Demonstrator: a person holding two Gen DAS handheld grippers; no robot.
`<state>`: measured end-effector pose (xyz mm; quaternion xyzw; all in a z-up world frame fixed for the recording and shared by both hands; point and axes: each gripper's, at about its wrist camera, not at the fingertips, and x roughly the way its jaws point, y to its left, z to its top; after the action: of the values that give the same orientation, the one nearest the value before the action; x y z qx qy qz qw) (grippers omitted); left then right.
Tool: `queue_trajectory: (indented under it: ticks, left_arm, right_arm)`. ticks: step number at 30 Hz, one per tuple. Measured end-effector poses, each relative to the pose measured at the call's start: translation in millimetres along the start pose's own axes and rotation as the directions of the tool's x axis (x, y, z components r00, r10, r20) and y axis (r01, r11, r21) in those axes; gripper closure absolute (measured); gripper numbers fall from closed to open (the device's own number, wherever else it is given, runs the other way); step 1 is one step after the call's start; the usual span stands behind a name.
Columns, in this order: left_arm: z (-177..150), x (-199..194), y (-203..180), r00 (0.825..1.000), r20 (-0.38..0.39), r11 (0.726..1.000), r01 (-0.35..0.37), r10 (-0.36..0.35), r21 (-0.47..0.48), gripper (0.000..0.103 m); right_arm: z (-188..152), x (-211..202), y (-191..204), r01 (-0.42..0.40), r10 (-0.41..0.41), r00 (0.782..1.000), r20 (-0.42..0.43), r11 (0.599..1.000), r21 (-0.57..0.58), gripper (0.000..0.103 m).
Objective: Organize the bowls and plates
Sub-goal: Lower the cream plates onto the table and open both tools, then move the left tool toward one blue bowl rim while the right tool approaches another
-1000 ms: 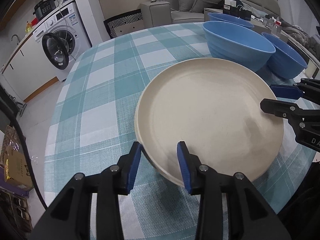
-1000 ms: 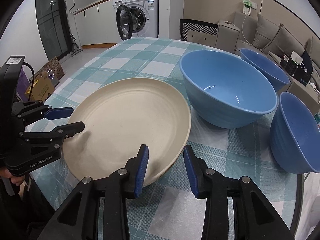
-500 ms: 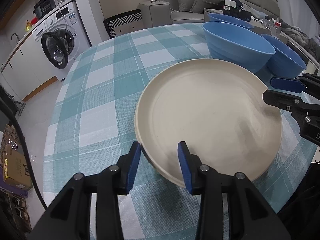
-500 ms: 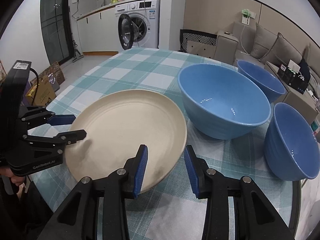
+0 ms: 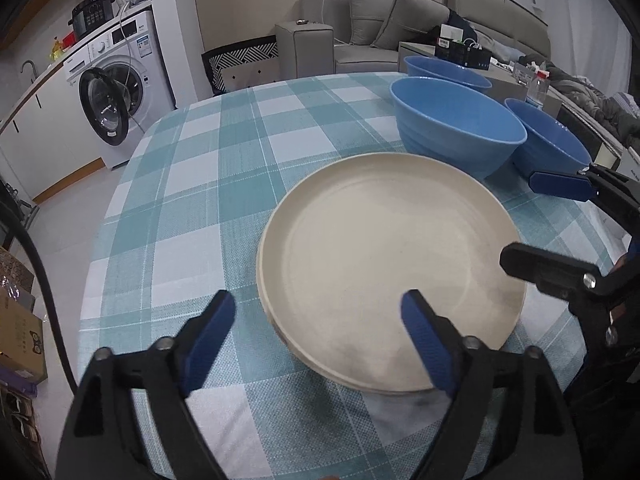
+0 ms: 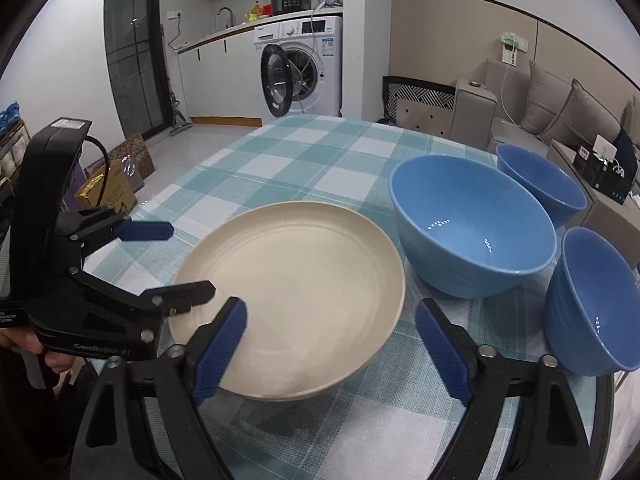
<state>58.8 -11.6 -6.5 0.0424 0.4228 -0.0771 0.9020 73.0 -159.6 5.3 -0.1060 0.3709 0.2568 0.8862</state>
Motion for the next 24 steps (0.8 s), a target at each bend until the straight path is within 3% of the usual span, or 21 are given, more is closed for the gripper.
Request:
queue_trajectory:
  ticks: [3,5,14,18,24]
  left_arm:
    - [4,-6,2,0.999,0.028,0.999,0.035,-0.034,-0.021,0.009]
    - [5,-9,2,0.998,0.048,0.998,0.047,-0.045,-0.029,0.003]
    - [16,-21,-2,0.990,0.096,0.994,0.107,-0.103,-0.036,0.001]
    - [29,-28,-7,0.988,0.131,0.996,0.084,-0.078,-0.040,0.001]
    - [62,-33,-18,0.984,0.163,0.996,0.078,-0.071,-0.037,0.001]
  right_arm:
    - [4,-3,3,0.022,-0.021,1.000,0.020,1.000,-0.004,0.002]
    - [7,-4,3,0.026,-0.026,0.999,0.024,1.000,-0.002,0.001]
    - [22,-29,-9,0.035,-0.036,0.996,0.079,0.999,0.014,0.001]
    - [32,-46,-23,-0.003,-0.001,0.996,0.090,0.999,0.045,0.001]
    - [52,-84,-53,0.035,-0.045,0.986,0.160,0.997,0.069,0.001]
